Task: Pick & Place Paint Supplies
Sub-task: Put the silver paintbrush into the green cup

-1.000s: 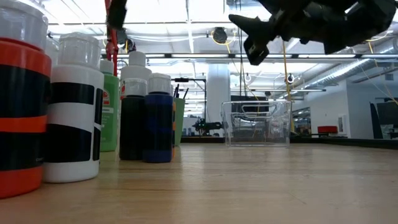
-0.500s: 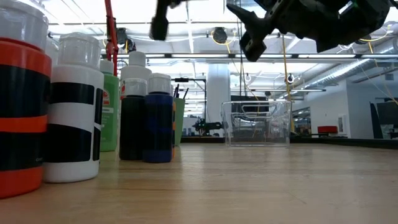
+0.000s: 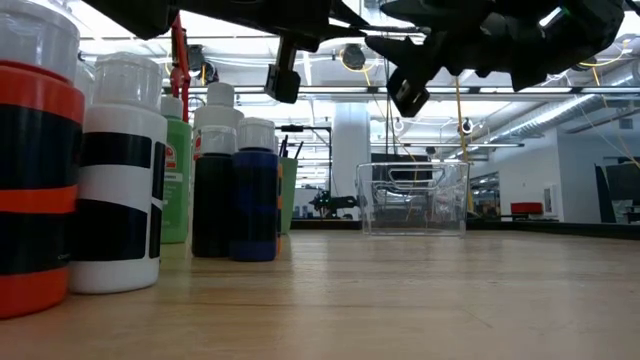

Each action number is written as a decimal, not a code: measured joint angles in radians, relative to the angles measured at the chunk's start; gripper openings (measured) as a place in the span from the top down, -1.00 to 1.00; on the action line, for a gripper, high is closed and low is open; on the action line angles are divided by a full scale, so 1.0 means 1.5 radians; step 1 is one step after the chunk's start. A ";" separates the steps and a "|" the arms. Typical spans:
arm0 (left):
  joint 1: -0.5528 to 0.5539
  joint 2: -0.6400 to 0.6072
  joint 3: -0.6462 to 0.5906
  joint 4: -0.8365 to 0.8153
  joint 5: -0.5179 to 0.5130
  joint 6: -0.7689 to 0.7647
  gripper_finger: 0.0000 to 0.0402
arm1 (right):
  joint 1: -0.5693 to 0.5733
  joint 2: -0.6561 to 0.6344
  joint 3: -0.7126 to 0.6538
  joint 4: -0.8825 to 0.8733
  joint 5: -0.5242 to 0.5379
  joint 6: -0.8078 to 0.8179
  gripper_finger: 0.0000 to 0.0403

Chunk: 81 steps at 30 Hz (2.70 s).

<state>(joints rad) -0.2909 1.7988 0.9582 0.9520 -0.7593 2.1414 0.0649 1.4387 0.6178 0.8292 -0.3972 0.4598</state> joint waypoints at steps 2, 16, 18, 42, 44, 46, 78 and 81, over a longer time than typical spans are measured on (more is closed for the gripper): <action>0.002 0.000 0.000 -0.003 0.000 0.000 0.99 | 0.000 0.000 0.000 0.002 0.000 -0.017 0.49; -0.035 -0.005 0.000 0.047 -0.096 -0.006 0.89 | 0.000 0.001 0.000 -0.033 0.059 -0.167 0.90; -0.050 -0.027 -0.001 0.062 -0.126 -0.007 0.82 | 0.000 -0.001 0.003 -0.024 0.071 -0.199 0.92; -0.137 -0.564 -0.025 -0.455 -0.225 -0.801 0.61 | 0.030 -0.001 0.000 -0.028 0.108 -0.436 0.96; -0.099 -0.616 -0.025 -0.591 -0.100 -0.952 0.67 | 0.027 -0.001 0.000 -0.031 0.108 -0.455 0.96; -0.040 -0.651 -0.025 -0.697 0.082 -1.085 0.73 | 0.020 -0.001 0.000 -0.032 0.108 -0.470 0.96; 0.143 -0.169 -0.112 -0.099 0.687 -1.227 -0.40 | 0.006 0.066 0.000 0.089 0.197 -0.584 0.95; 0.141 -0.162 -0.102 -0.112 0.687 -1.231 -0.40 | 0.005 0.065 0.000 0.095 0.205 -0.592 0.95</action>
<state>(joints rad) -0.0793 1.5556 0.8047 0.7845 0.2714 0.2954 0.0730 1.5356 0.6178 0.9714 -0.0901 -0.4286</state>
